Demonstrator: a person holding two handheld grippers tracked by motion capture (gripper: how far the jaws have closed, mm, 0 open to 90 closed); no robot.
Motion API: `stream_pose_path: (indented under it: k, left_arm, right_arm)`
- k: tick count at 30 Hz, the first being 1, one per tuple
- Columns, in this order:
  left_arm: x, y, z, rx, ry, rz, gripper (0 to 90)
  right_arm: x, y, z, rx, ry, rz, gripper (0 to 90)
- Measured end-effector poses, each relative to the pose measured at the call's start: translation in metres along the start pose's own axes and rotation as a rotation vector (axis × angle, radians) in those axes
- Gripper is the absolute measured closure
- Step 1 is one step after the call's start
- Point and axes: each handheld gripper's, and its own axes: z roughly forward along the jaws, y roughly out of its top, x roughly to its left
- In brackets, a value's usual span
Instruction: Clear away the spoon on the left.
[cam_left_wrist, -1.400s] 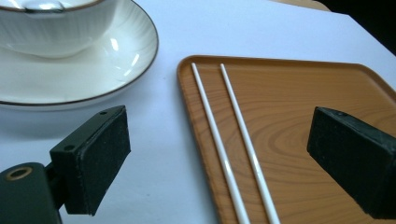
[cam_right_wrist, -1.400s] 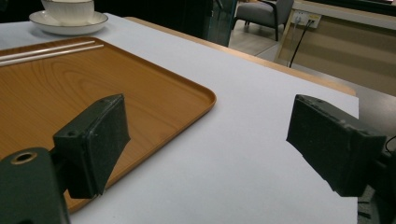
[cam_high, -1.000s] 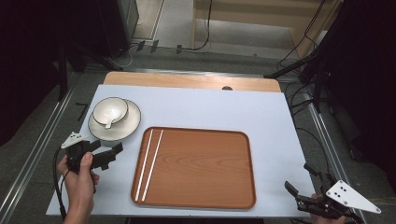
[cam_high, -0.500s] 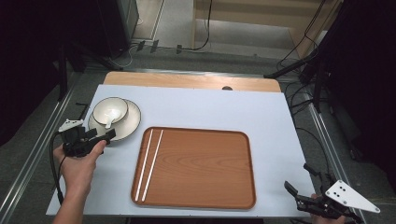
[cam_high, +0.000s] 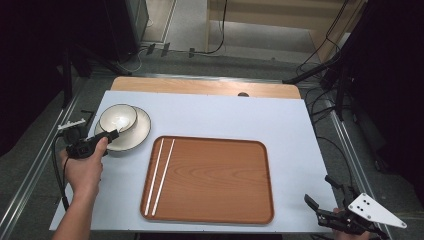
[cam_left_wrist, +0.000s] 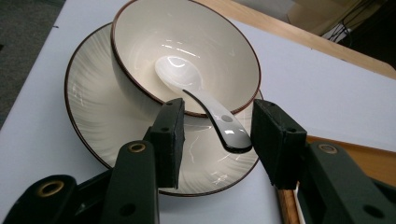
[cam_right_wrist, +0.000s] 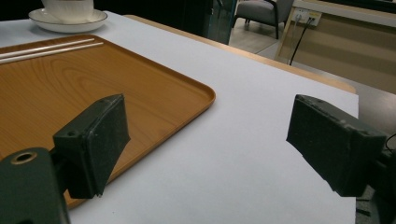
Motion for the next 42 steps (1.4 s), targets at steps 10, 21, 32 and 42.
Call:
stream_pose_path:
  k: [10, 21, 32, 42]
  left_arm:
    - [-0.001, 0.002, 0.006, 0.011, -0.019, -0.030, 70.7]
    - [-0.003, -0.001, 0.000, -0.007, 0.011, 0.054, 86.2]
    - [-0.009, 0.000, -0.018, -0.085, 0.033, 0.093, 86.5]
    - [-0.020, -0.003, -0.039, -0.131, -0.012, 0.118, 86.5]
  right_arm:
    - [0.000, 0.000, 0.001, 0.003, 0.004, -0.001, 13.2]
    - [0.000, -0.001, 0.000, 0.004, 0.004, 0.005, 13.2]
    - [0.000, 0.000, 0.000, 0.000, 0.004, 0.002, 13.2]
    - [0.001, 0.000, 0.001, 0.001, 0.004, 0.001, 13.2]
